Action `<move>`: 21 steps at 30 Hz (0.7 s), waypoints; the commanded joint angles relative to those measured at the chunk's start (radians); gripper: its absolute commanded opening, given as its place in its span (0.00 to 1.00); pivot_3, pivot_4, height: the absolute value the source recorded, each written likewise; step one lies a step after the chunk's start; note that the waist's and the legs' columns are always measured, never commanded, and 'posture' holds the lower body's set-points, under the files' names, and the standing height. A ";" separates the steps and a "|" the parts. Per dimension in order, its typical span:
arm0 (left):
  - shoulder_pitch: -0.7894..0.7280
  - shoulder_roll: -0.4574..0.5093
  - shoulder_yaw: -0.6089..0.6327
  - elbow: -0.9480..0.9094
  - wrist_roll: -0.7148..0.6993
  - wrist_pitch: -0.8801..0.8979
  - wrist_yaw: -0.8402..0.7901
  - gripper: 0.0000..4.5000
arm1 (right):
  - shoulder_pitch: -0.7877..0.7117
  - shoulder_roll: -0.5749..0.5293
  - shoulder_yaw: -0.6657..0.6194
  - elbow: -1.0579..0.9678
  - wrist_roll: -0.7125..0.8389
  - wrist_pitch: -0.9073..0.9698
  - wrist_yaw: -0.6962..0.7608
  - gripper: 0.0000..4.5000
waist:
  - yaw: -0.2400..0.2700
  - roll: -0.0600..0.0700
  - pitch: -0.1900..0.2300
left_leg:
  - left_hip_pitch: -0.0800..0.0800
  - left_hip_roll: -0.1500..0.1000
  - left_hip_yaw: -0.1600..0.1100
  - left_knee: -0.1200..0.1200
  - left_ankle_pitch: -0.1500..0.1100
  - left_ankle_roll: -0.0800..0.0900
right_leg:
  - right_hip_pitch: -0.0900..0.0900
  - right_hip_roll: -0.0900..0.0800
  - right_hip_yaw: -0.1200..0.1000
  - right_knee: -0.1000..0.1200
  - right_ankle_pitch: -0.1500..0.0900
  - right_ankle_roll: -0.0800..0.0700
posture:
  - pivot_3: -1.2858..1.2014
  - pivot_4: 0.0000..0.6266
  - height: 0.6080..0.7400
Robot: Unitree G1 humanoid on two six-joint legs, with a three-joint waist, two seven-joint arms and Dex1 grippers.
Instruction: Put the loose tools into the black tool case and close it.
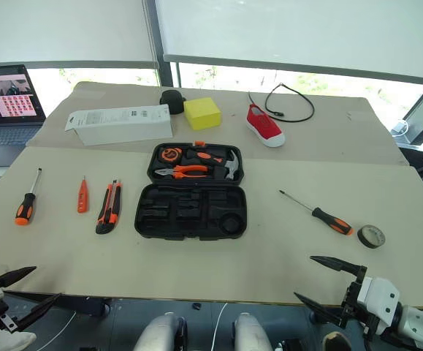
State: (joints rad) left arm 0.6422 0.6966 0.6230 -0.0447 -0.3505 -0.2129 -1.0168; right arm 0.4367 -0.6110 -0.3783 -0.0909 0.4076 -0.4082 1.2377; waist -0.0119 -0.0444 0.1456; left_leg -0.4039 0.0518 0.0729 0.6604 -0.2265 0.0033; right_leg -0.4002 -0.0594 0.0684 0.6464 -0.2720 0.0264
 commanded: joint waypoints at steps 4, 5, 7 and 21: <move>-0.013 -0.035 0.109 -0.109 -0.209 0.303 0.155 1.00 | -0.168 0.056 0.149 -0.213 0.096 0.189 -0.160 0.99 | -0.013 -0.001 0.000 | 0.001 0.003 -0.003 0.000 0.000 0.000 | -0.001 0.001 0.000 0.002 0.003 0.003 | 0.52 0.24 1.00; -0.016 -0.066 0.151 -0.119 -0.250 0.353 0.226 1.00 | -0.203 0.081 0.173 -0.246 0.100 0.212 -0.201 0.99 | -0.016 -0.001 0.000 | 0.000 0.005 -0.004 0.000 0.000 0.000 | -0.001 0.001 0.000 0.002 0.005 0.004 | 0.52 0.24 1.00; -0.003 -0.147 0.228 -0.155 -0.339 0.445 0.360 1.00 | -0.257 0.105 0.213 -0.311 0.156 0.283 -0.245 0.99 | -0.020 0.000 0.000 | 0.001 0.005 -0.004 0.000 0.000 0.000 | -0.002 0.002 0.000 0.003 0.005 0.004 | 0.52 0.24 1.00; -0.180 -0.117 0.292 -0.156 -0.490 0.770 0.660 1.00 | -0.375 0.167 0.328 -0.393 0.175 0.352 -0.323 0.99 | 0.008 -0.008 -0.003 | 0.001 0.000 -0.007 0.000 -0.002 0.000 | -0.003 0.000 -0.003 0.002 0.005 0.006 | 0.52 0.24 1.00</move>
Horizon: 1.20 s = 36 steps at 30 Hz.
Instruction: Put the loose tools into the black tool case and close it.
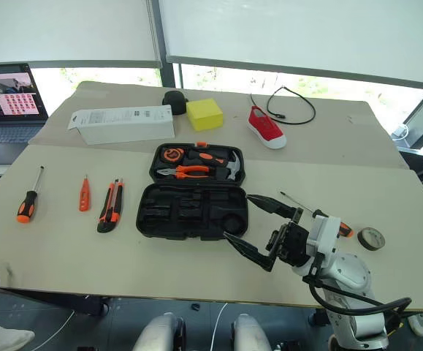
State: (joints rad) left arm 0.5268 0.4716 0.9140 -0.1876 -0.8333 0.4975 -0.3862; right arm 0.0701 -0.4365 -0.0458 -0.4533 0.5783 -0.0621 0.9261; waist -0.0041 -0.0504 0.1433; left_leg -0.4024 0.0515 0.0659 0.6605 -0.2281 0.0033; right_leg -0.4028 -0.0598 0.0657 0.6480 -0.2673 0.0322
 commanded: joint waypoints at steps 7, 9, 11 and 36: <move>-0.468 0.493 -0.264 0.281 0.125 0.288 0.010 1.00 | -0.091 -0.034 -0.021 0.044 -0.007 0.025 -0.016 0.99 | 0.001 -0.005 -0.003 | 0.002 -0.001 0.003 0.000 0.002 -0.002 | 0.001 0.000 -0.004 0.000 0.002 -0.003 | 0.52 0.24 1.00; -0.656 0.541 -0.391 0.451 0.186 0.313 -0.028 1.00 | -0.115 -0.039 -0.021 0.065 -0.014 0.022 -0.011 0.99 | -0.005 -0.004 -0.002 | 0.002 -0.001 0.003 0.000 0.002 -0.002 | 0.004 0.000 -0.003 0.000 0.002 -0.002 | 0.52 0.24 1.00; -0.777 0.562 -0.497 0.578 0.259 0.299 -0.077 1.00 | -0.128 -0.040 -0.016 0.078 -0.017 0.021 -0.006 0.99 | -0.008 -0.003 -0.001 | -0.001 -0.002 0.004 0.000 0.003 -0.002 | 0.002 0.002 -0.004 0.001 0.002 -0.002 | 0.52 0.24 1.00; -0.967 0.525 -0.511 0.717 0.393 -0.248 -0.611 0.19 | -0.063 -0.119 -0.096 0.060 -0.005 0.051 -0.014 1.00 | -0.003 -0.006 0.000 | -0.006 -0.001 0.004 0.000 0.002 -0.003 | -0.004 0.002 -0.004 0.008 0.000 -0.002 | 0.52 0.24 1.00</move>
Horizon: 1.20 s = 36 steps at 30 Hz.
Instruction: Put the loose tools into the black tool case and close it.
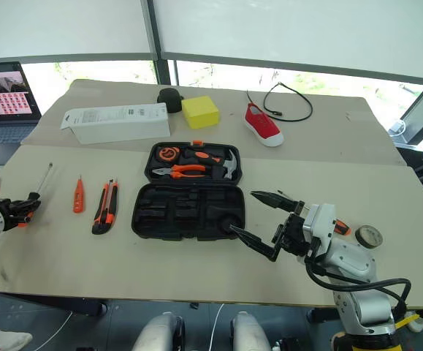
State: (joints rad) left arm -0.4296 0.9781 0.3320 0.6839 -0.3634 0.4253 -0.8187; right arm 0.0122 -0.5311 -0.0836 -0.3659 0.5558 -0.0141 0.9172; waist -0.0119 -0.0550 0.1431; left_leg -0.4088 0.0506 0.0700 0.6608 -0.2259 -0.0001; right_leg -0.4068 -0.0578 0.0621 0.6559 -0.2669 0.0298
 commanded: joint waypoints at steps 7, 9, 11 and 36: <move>-0.090 -0.054 -0.202 -0.416 -0.039 -0.315 -0.531 0.19 | 0.021 -0.078 -0.148 0.022 0.016 0.004 0.002 1.00 | 0.030 0.003 0.001 | 0.001 -0.003 0.000 0.000 0.001 0.000 | 0.003 -0.002 -0.001 -0.002 0.000 0.000 | 0.52 0.24 1.00; -0.173 -0.106 -0.318 -0.387 0.048 -0.392 -0.577 0.19 | 0.040 -0.112 -0.163 0.031 0.019 0.013 0.031 1.00 | 0.034 0.004 0.002 | 0.001 -0.003 0.000 0.001 0.001 0.001 | 0.004 -0.001 -0.001 -0.002 0.000 0.001 | 0.52 0.24 1.00; -0.280 -0.174 -0.402 -0.310 0.130 -0.464 -0.578 0.19 | 0.049 -0.138 -0.181 0.047 0.013 0.022 0.038 1.00 | 0.033 0.005 0.002 | 0.000 -0.003 0.000 0.002 0.001 0.001 | 0.004 0.000 0.000 -0.002 0.000 0.001 | 0.52 0.24 1.00; -0.546 -0.477 -0.644 0.158 0.524 -0.755 -0.389 0.45 | 0.064 -0.124 -0.192 -0.006 0.013 0.036 -0.042 1.00 | 0.023 0.007 0.004 | -0.007 -0.004 -0.003 0.012 0.000 0.004 | 0.003 0.002 0.001 -0.001 0.002 0.006 | 0.52 0.24 1.00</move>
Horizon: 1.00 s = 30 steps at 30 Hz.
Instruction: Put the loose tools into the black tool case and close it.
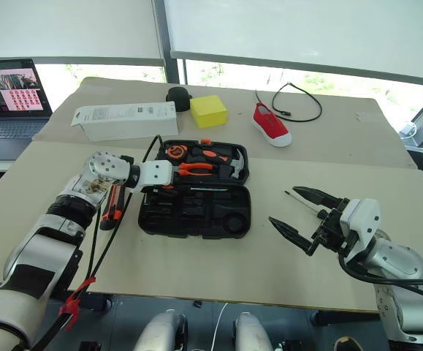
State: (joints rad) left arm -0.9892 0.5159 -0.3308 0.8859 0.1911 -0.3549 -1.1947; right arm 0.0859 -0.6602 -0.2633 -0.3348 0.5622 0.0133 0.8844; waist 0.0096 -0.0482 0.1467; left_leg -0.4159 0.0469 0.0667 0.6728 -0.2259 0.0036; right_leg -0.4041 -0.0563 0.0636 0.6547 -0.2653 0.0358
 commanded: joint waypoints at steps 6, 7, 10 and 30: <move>0.062 -0.044 0.167 -0.106 -0.187 0.070 0.027 0.77 | 0.001 0.012 0.003 -0.060 0.026 0.038 -0.008 1.00 | 0.006 0.002 0.001 | -0.003 0.000 -0.001 0.005 0.000 0.001 | 0.000 -0.001 -0.002 0.001 0.000 0.000 | 0.52 0.24 1.00; 0.076 -0.044 0.193 -0.108 -0.215 0.088 0.022 0.77 | 0.005 0.014 0.002 -0.064 0.028 0.042 -0.010 1.00 | 0.004 0.002 0.001 | -0.005 0.001 -0.002 0.006 0.000 0.001 | -0.001 -0.001 -0.002 0.001 0.000 0.001 | 0.52 0.24 1.00; 0.109 -0.042 0.241 -0.123 -0.273 0.134 0.013 0.71 | 0.014 0.020 -0.001 -0.072 0.029 0.050 -0.013 1.00 | -0.001 0.002 0.001 | -0.005 0.000 -0.002 0.005 -0.001 0.001 | -0.001 0.000 -0.002 0.001 0.000 0.001 | 0.52 0.24 1.00; 0.202 -0.114 0.104 -0.123 -0.121 0.206 0.112 0.01 | 0.030 0.054 0.004 -0.080 0.014 0.059 -0.034 1.00 | 0.004 0.003 0.000 | -0.004 -0.001 -0.003 0.006 -0.001 0.001 | 0.000 -0.001 -0.002 0.001 0.001 0.001 | 0.52 0.24 1.00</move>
State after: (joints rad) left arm -0.8127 0.4062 -0.1763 0.7591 0.0294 -0.1710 -1.0721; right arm 0.1130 -0.6075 -0.2435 -0.3831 0.5710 0.0723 0.8617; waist 0.0139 -0.0455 0.1471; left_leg -0.4199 0.0464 0.0640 0.6789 -0.2265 0.0047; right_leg -0.4038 -0.0569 0.0611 0.6559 -0.2646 0.0373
